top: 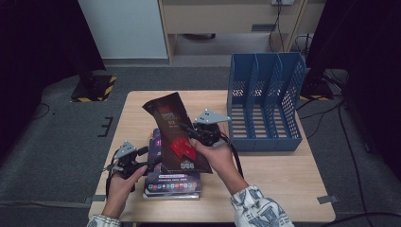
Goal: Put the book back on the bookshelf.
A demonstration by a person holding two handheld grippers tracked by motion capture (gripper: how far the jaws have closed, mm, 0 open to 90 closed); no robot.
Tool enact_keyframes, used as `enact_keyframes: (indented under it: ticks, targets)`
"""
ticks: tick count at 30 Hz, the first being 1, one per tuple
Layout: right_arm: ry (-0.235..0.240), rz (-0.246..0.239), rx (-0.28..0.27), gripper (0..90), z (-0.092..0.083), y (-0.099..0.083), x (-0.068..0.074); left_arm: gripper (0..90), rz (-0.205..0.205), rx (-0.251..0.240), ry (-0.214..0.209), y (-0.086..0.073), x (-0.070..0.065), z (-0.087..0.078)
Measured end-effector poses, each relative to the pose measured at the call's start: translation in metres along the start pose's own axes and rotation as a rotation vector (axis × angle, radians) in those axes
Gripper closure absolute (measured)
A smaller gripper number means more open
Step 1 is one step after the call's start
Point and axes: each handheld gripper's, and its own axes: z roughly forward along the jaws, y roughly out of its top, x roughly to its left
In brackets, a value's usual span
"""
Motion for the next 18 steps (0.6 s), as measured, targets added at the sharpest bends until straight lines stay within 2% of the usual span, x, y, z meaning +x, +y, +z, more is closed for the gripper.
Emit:
enact_keyframes:
  ticks: [2, 5, 6, 7, 8, 9, 13, 14, 18]
  targets:
    - [0.002, 0.002, -0.006, 86.6, -0.001, 0.002, 0.001, 17.2, 0.005, 0.006, 0.005, 0.0, 0.001, 0.001]
    - [0.011, 0.004, -0.019, 86.6, -0.004, 0.005, 0.004, 16.5, -0.014, 0.006, 0.002, -0.002, 0.004, 0.003]
    - [0.008, -0.001, -0.02, 86.6, -0.005, 0.007, 0.006, 16.4, -0.048, 0.014, -0.01, -0.003, 0.007, 0.005]
    - [0.008, -0.001, -0.02, 86.6, -0.005, 0.007, 0.006, 16.4, -0.048, 0.014, -0.01, -0.003, 0.007, 0.005]
    - [0.008, 0.0, -0.02, 86.6, -0.005, 0.007, 0.006, 16.4, -0.072, 0.015, -0.032, -0.003, 0.009, 0.007]
    - [0.012, 0.003, -0.021, 86.6, -0.005, 0.008, 0.007, 16.7, -0.078, 0.017, -0.04, -0.003, 0.01, 0.008]
    - [0.018, -0.004, -0.032, 86.6, -0.007, 0.009, 0.013, 20.4, -0.075, 0.025, -0.018, -0.001, 0.012, 0.015]
    - [0.023, -0.004, -0.036, 86.6, -0.008, 0.009, 0.014, 22.1, -0.059, 0.035, -0.012, 0.0, 0.012, 0.017]
    - [0.039, -0.005, -0.054, 86.6, -0.012, 0.014, 0.016, 22.1, -0.04, 0.043, -0.031, 0.001, 0.011, 0.02]
